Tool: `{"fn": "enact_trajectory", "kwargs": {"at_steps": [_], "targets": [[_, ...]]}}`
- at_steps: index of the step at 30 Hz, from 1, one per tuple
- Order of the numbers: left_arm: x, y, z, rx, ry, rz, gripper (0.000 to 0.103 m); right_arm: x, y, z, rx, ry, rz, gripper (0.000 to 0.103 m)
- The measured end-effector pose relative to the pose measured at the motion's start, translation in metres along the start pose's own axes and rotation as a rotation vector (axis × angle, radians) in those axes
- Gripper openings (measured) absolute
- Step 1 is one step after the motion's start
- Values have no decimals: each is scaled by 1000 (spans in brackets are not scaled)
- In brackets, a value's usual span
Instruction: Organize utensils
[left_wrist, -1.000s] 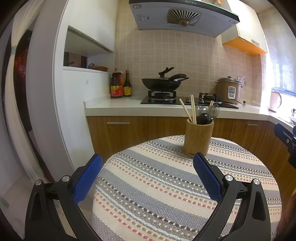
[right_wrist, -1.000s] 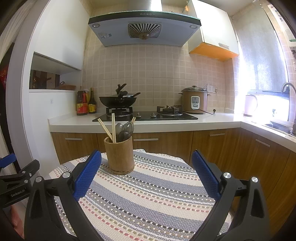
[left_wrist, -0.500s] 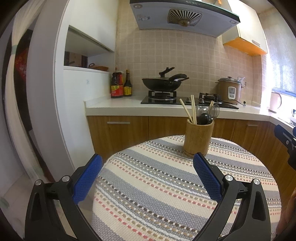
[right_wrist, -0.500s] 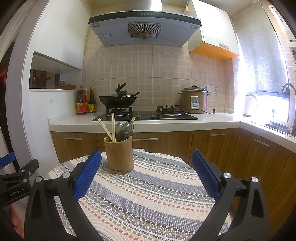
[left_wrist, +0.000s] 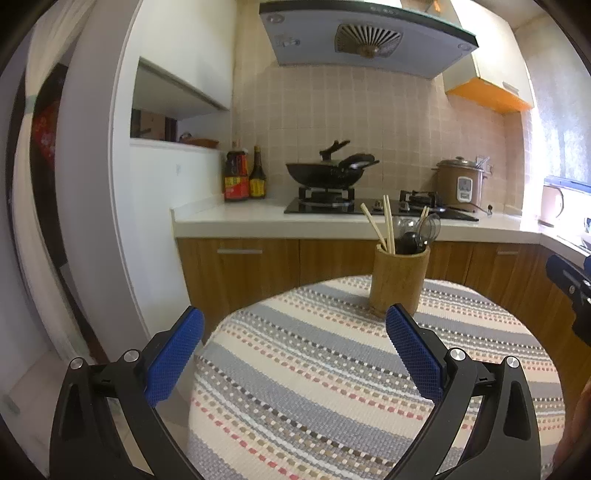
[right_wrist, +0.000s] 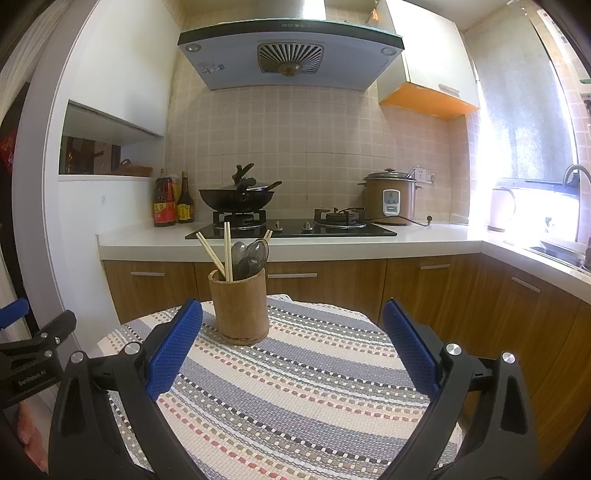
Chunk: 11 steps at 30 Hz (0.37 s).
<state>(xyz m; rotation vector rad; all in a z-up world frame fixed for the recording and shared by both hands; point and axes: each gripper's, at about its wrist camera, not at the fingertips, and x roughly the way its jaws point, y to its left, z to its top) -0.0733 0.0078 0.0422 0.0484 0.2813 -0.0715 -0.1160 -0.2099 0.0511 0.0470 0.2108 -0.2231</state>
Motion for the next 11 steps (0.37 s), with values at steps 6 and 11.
{"fn": "enact_trajectory", "kwargs": {"at_steps": [6,11], "targets": [[0,1,4,-2,-8,7,95,0,0,0,0,1,-4,94],[-1,11,8,-43,-16,14,95,1,0,0,3,2,-3,94]]}}
